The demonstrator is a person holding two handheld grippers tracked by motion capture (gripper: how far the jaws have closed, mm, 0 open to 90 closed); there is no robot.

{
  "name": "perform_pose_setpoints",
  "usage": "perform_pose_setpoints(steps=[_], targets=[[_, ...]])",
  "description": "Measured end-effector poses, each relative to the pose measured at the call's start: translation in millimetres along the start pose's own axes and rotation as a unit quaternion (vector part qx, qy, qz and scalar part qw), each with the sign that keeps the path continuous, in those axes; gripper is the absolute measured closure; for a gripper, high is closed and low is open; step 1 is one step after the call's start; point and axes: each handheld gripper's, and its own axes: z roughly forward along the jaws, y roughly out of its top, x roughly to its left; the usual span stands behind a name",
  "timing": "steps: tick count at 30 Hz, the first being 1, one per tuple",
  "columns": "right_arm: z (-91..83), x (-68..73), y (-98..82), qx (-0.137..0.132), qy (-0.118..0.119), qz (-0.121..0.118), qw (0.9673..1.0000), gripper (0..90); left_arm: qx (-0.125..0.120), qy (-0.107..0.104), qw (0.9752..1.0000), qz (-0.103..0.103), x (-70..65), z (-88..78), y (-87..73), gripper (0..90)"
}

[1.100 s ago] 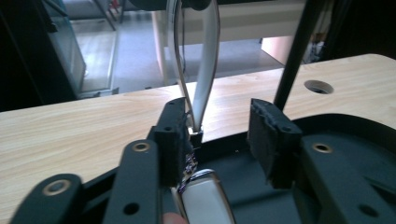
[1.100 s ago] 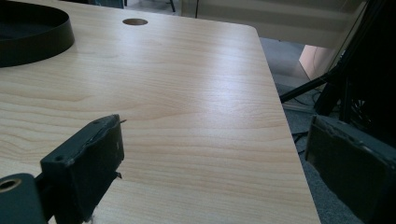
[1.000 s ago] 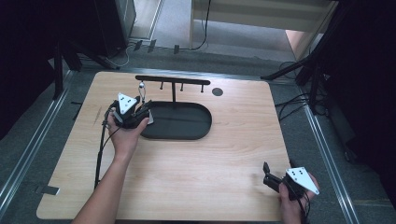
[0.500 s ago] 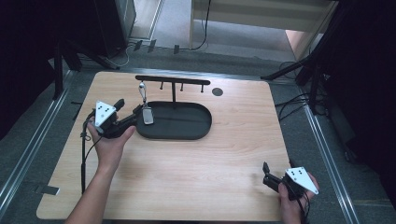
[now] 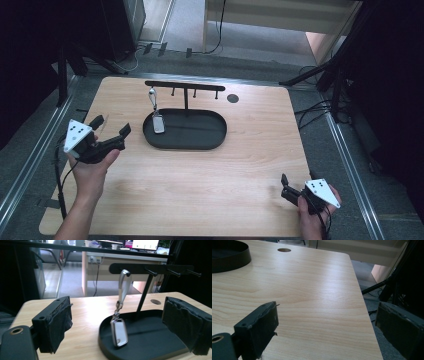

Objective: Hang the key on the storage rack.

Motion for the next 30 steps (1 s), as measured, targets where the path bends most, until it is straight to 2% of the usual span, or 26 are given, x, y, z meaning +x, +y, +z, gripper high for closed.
perform_pose_setpoints(steps=[3, 6, 14, 22, 30], targets=[[0.1, 0.1, 0.0, 0.0, -0.001, -0.002, 1.0, 4.5, -0.004, -0.002, 1.0, -0.005, 8.2, -12.3, -0.8, 2.3], [0.1, 0.3, 0.0, 0.0, -0.002, -0.002, 1.0, 4.5, -0.01, -0.008, 0.9999, -0.005, 16.9, -26.1, -2.9, 0.0], [0.1, 0.6, 0.0, 0.0, -0.002, -0.003, 1.0, 4.5, -0.013, 0.004, 0.9999, -0.01, 33.0, -53.1, -15.0, 0.0], [0.0, 0.7, 0.0, 0.0, -0.002, -0.005, 1.0, 4.5, 0.003, 0.006, 0.9999, -0.011, 39.2, -65.7, -37.3, 0.0], [0.0, 1.2, 0.0, 0.001, -0.003, -0.006, 1.0, 4.5, 0.023, 0.033, 0.9992, -0.002, 44.6, -75.9, -67.1, 0.0]])
